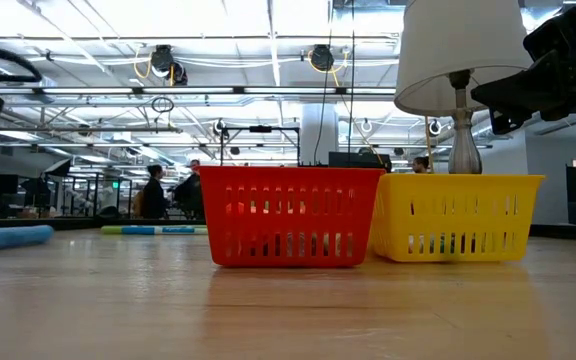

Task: Pick & Place Markers
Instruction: Put the large purple highlighter into the bottom red bin

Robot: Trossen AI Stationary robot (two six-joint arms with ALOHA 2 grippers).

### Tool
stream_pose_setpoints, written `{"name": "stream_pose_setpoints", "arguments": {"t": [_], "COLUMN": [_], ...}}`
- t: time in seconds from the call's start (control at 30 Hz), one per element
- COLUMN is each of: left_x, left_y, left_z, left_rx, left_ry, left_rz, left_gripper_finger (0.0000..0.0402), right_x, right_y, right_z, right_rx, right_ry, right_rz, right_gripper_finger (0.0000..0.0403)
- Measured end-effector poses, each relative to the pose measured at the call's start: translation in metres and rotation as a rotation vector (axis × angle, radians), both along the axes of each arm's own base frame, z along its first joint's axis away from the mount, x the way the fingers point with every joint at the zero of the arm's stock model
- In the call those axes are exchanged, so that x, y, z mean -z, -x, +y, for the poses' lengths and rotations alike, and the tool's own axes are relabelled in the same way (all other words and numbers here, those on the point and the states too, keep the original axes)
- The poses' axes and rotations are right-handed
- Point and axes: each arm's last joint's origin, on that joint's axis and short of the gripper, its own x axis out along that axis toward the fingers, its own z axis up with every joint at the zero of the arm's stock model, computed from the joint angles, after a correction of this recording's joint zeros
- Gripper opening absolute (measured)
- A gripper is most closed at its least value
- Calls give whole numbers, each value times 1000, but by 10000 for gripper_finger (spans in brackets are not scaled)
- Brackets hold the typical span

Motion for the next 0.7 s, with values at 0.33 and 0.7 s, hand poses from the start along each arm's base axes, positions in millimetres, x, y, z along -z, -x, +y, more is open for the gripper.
{"name": "stream_pose_setpoints", "arguments": {"t": [0.33, 0.7], "left_x": [-1, -9], "left_y": [-8, -47], "left_z": [-2, 12], "left_rx": [70, 203], "left_ry": [-6, -116], "left_rz": [-109, -377], "left_gripper_finger": [92, 92], "right_x": [0, 0], "right_y": [0, 0], "right_z": [0, 0], "right_rx": [0, 0], "right_ry": [0, 0], "right_rz": [0, 0], "right_gripper_finger": [18, 18]}}
